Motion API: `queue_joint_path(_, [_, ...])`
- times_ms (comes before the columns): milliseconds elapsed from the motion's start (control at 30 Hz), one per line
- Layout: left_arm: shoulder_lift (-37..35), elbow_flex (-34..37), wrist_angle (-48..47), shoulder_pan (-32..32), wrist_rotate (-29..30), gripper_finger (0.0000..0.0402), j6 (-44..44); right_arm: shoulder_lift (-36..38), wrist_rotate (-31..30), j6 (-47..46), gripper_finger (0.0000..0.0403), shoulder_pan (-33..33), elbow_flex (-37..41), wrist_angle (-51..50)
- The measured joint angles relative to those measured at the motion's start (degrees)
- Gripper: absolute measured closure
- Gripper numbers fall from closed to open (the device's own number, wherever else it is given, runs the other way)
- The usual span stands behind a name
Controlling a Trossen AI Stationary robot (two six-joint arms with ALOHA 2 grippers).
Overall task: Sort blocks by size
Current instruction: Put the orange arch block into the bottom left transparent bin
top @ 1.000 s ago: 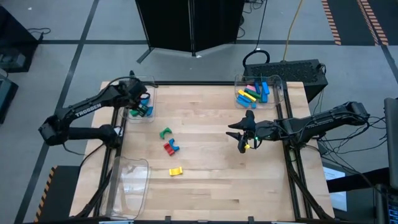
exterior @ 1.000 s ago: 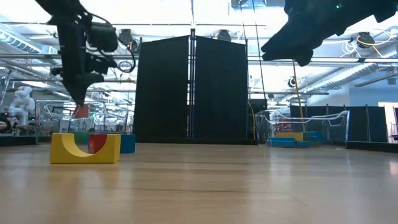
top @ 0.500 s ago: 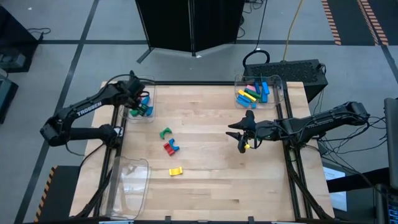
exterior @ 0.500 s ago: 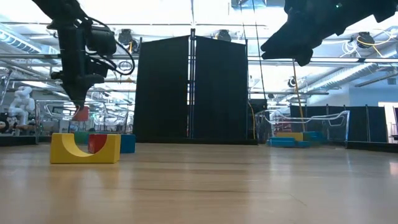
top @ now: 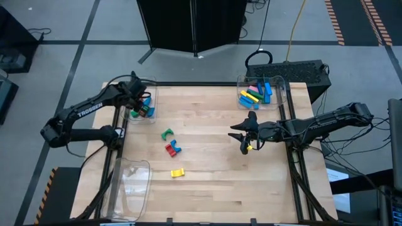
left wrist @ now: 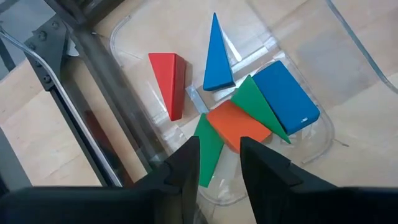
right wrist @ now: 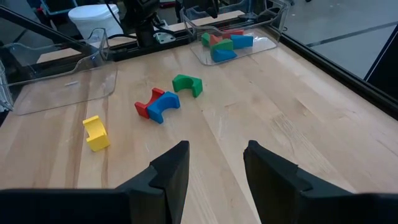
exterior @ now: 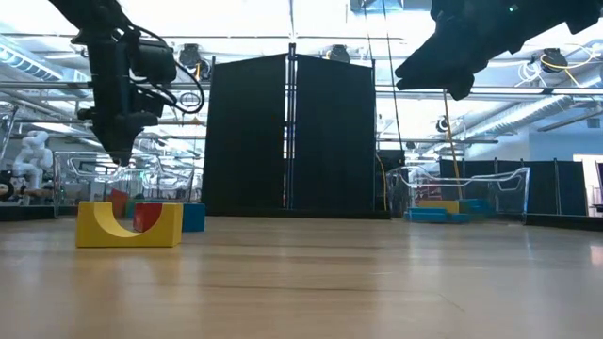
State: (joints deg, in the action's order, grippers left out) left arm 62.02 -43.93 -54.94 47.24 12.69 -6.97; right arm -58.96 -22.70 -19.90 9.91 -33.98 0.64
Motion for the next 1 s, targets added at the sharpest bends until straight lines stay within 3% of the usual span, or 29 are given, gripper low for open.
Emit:
queue_joint_path(367, [-1.92, -7.41, -6.19, -4.07, -0.23, 0.0283, 6.25, 0.02, 0.11, 0.12, 0.0255, 1.04, 0.00, -0.02])
queue_joint_path(467, [-3.15, -9.92, -7.48, -6.73, -3.07, 0.0283, 5.85, 0.01, 0.07, 0.76, 0.0255, 1.66, 0.00, -0.01])
queue_joint_path(733, [-5.09, -11.22, -7.81, -19.99, -5.20, 0.0283, 4.15, 0.02, 0.00, 1.35, 0.0255, 2.64, 0.00, -0.02])
queue_joint_path(1000, [-5.03, -11.22, -5.55, -35.31, -5.16, 0.0283, -3.26, 0.02, -0.04, 1.53, 0.0255, 2.62, 0.00, 0.00])
